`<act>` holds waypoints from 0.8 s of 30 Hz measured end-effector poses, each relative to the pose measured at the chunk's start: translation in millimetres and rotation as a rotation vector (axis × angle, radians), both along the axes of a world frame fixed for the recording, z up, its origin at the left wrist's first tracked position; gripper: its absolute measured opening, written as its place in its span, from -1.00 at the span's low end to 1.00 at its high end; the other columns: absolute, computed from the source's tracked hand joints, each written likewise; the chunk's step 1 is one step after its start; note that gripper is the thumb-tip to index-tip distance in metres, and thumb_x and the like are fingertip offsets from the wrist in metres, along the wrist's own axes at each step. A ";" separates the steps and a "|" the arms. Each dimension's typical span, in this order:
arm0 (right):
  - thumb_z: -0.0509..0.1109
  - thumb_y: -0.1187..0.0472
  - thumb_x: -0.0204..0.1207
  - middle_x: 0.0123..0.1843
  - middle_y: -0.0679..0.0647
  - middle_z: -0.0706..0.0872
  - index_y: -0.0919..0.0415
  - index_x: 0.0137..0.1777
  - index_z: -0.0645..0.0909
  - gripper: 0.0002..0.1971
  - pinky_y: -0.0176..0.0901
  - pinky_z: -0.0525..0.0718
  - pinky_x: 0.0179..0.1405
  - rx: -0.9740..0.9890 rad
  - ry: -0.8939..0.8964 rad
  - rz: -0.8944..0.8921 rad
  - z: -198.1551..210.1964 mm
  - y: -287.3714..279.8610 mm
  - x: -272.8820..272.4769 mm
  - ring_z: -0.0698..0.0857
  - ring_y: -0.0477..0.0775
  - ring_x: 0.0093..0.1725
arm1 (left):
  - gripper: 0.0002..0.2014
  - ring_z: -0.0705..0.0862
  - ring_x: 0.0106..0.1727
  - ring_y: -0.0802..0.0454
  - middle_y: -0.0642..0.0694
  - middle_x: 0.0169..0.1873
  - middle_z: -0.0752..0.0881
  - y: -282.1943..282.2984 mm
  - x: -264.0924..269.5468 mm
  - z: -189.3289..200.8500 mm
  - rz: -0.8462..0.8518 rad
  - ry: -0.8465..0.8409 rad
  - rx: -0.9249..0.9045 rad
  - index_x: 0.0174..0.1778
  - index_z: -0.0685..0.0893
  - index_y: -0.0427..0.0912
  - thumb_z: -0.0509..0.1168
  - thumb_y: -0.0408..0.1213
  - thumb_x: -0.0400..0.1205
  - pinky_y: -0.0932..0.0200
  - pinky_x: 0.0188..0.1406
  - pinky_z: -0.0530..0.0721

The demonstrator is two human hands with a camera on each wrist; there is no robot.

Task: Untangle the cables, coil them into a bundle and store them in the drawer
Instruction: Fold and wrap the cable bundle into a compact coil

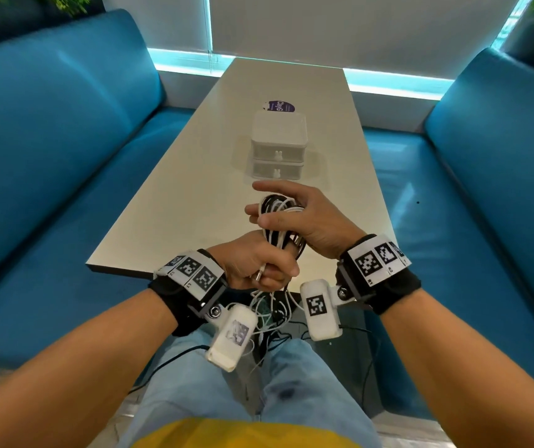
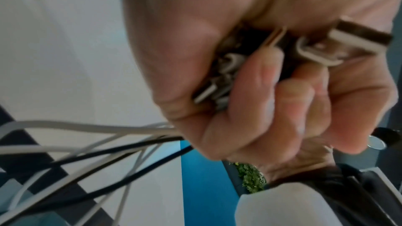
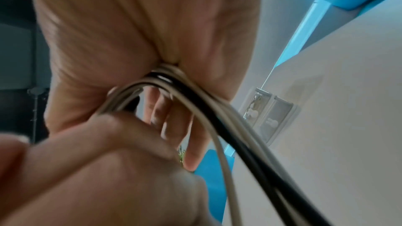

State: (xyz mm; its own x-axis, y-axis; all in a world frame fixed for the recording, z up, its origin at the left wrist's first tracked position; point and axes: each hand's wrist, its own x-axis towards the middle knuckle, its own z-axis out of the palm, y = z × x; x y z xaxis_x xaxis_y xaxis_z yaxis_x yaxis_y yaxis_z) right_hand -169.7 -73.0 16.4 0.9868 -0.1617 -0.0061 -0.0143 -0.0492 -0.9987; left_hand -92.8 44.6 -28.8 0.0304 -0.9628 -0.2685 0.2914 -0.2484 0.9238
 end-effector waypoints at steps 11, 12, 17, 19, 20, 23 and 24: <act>0.49 0.37 0.48 -0.27 0.15 0.73 0.22 -0.06 0.70 -0.91 -0.04 0.78 -0.09 -0.125 -0.077 -0.061 2.8 9.8 -3.1 0.78 0.07 -0.24 | -0.67 0.23 -0.70 0.16 0.02 -0.75 0.31 -7.7 -2.9 -1.2 -0.046 -0.051 0.104 -0.70 0.39 -0.05 0.41 -0.32 0.25 0.33 -0.65 0.09; 0.48 0.34 0.51 -0.29 0.14 0.72 0.22 -0.07 0.69 -0.95 -0.04 0.78 -0.12 -0.142 -0.087 -0.076 2.3 11.9 -3.5 0.77 0.05 -0.28 | -0.67 0.24 -0.70 0.16 0.02 -0.75 0.31 -8.0 -2.8 -1.8 -0.040 -0.050 0.109 -0.70 0.39 -0.06 0.42 -0.31 0.24 0.33 -0.66 0.10; 0.45 0.32 0.54 -0.24 0.18 0.65 0.20 -0.20 0.66 -0.91 0.25 0.79 -0.07 -0.176 -0.172 -0.180 -2.2 22.0 -2.6 0.63 0.06 -0.35 | -0.68 0.30 -0.71 0.16 0.00 -0.75 0.37 -8.6 -1.1 -1.3 -0.052 -0.083 0.114 -0.72 0.50 -0.08 0.38 -0.43 0.30 0.38 -0.71 0.23; 0.44 0.31 0.55 -0.25 0.12 0.64 0.19 -0.19 0.65 -0.91 0.16 0.81 -0.13 -0.196 -0.193 -0.208 -0.5 24.9 -2.1 0.62 -0.03 -0.38 | -0.72 0.34 -0.73 0.15 -0.04 -0.74 0.44 -8.8 -1.8 3.3 -0.055 -0.111 0.139 -0.68 0.54 -0.14 0.33 -0.42 0.36 0.37 -0.72 0.22; 0.43 0.30 0.56 -0.28 0.07 0.63 0.17 -0.19 0.65 -0.90 0.11 0.82 -0.17 -0.205 -0.207 -0.222 0.4 25.9 -1.8 0.61 -0.08 -0.41 | -0.77 0.38 -0.73 0.15 -0.07 -0.72 0.49 -8.6 -1.8 7.1 -0.055 -0.129 0.159 -0.62 0.57 -0.19 0.34 -0.39 0.37 0.37 -0.72 0.23; 0.43 0.29 0.57 -0.33 -0.04 0.62 0.12 -0.21 0.64 -0.87 0.12 0.82 -0.23 -0.232 -0.240 -0.271 -1.2 27.9 0.5 0.59 -0.13 -0.44 | -0.85 0.60 -0.54 0.07 -0.17 -0.42 0.74 -7.2 3.0 18.6 -0.157 -0.305 0.244 -0.36 0.71 -0.23 0.40 -0.21 0.42 0.34 -0.64 0.40; 0.43 0.28 0.57 -0.33 -0.07 0.62 0.11 -0.21 0.64 -0.87 0.17 0.80 -0.22 -0.253 -0.249 -0.280 -2.5 28.9 1.4 0.60 -0.12 -0.41 | -0.79 0.67 -0.42 0.02 -0.19 -0.28 0.79 -6.2 6.3 21.5 -0.210 -0.400 0.284 -0.25 0.75 -0.21 0.41 -0.10 0.44 0.30 -0.53 0.48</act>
